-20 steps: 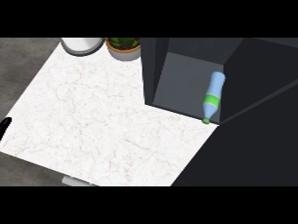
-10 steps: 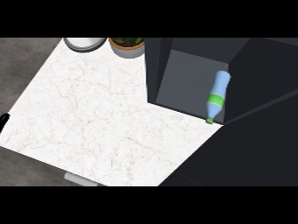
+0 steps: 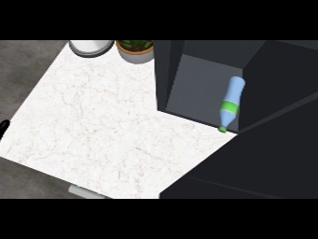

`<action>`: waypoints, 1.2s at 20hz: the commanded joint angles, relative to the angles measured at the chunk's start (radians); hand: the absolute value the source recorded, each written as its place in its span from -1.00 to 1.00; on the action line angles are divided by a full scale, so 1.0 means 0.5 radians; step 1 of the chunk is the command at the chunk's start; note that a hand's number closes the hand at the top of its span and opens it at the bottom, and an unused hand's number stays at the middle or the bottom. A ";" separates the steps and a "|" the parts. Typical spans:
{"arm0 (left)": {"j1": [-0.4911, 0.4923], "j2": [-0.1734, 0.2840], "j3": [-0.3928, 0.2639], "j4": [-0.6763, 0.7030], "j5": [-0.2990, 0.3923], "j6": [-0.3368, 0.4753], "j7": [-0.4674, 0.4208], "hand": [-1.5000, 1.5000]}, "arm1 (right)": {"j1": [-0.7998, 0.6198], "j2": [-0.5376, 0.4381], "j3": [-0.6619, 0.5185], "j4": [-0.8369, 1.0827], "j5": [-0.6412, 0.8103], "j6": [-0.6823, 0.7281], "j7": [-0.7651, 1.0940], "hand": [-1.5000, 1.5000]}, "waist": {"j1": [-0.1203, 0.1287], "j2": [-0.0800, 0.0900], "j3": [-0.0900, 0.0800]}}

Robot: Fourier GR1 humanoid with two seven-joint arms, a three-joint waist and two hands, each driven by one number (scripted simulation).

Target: Pick up the bottled water, place it into the cabinet and close the cabinet

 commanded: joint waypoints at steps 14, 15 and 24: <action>-0.003 -0.031 -0.002 0.113 0.014 -0.011 0.013 -1.00 | -1.064 0.626 -0.230 0.989 -0.030 -0.411 0.579 1.00 | -0.078 -0.046 0.025; 0.009 -0.016 0.033 0.114 0.023 -0.029 -0.003 -1.00 | -1.169 0.648 -0.306 1.059 0.005 -0.452 0.586 1.00 | -0.058 -0.054 0.027; 0.046 -0.024 0.058 0.130 0.031 -0.043 -0.012 -1.00 | -1.894 0.812 -0.625 1.795 0.158 -1.014 0.566 1.00 | -0.120 -0.062 0.040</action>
